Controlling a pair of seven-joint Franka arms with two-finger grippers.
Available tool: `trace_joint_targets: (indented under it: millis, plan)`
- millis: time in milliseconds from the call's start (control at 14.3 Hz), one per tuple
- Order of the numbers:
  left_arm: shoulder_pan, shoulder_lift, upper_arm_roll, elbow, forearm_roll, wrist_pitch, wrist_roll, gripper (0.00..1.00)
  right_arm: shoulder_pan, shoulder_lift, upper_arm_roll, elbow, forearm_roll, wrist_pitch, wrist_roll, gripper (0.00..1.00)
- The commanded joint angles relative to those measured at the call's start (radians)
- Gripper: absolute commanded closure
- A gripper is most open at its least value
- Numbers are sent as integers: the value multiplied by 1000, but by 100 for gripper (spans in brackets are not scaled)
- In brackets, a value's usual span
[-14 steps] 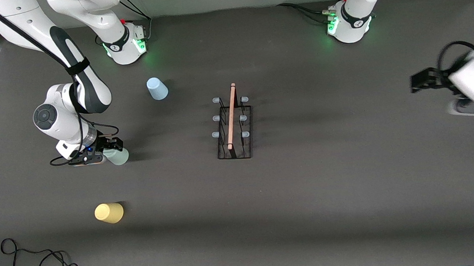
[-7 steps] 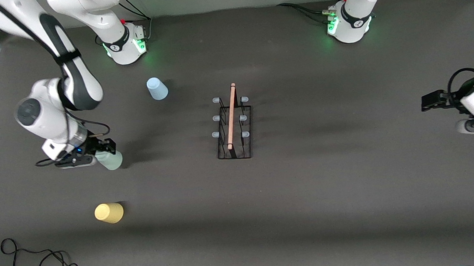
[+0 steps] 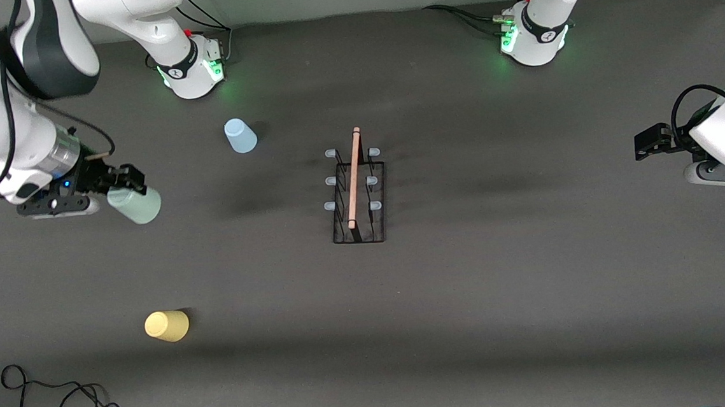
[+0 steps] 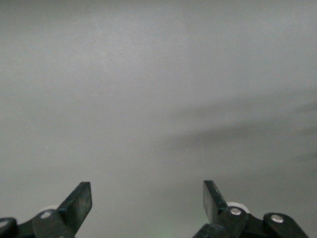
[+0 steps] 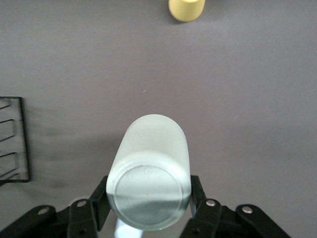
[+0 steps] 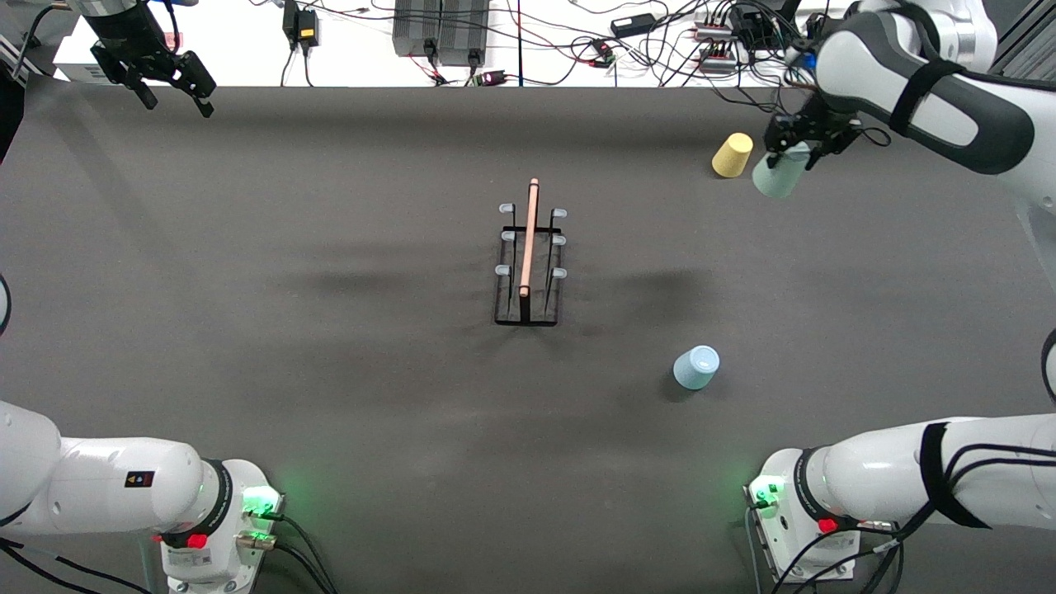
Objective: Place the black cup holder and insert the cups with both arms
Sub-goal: 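Grasp the pale green cup with the right gripper and lift it, then carry the green cup to the holder and lower it onto a peg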
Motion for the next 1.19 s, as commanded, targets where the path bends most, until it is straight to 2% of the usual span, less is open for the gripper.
trace_joint_targets:
  millis: [0, 279, 559, 698, 838, 1117]
  plan:
    - [1, -16, -1, -17, 3, 17, 12, 0, 141, 29, -3, 59, 11, -55, 259, 79]
    - [1, -16, -1, -19, 3, 14, 12, 0, 400, 93, -3, 130, 38, -42, 822, 79]
    - [1, -19, -1, -17, 3, 3, 12, 0, 535, 202, -5, 222, 166, -9, 1268, 79]
    - [1, -19, -1, -19, 3, 0, 12, 0, 606, 238, -5, 220, 166, 54, 1448, 79]
    - [1, -19, -1, -19, 3, -1, 12, 0, 646, 265, -6, 217, 154, 83, 1531, 79]
    - [3, -19, -1, -19, 3, -1, 12, 0, 655, 305, -6, 185, 152, 137, 1541, 79]
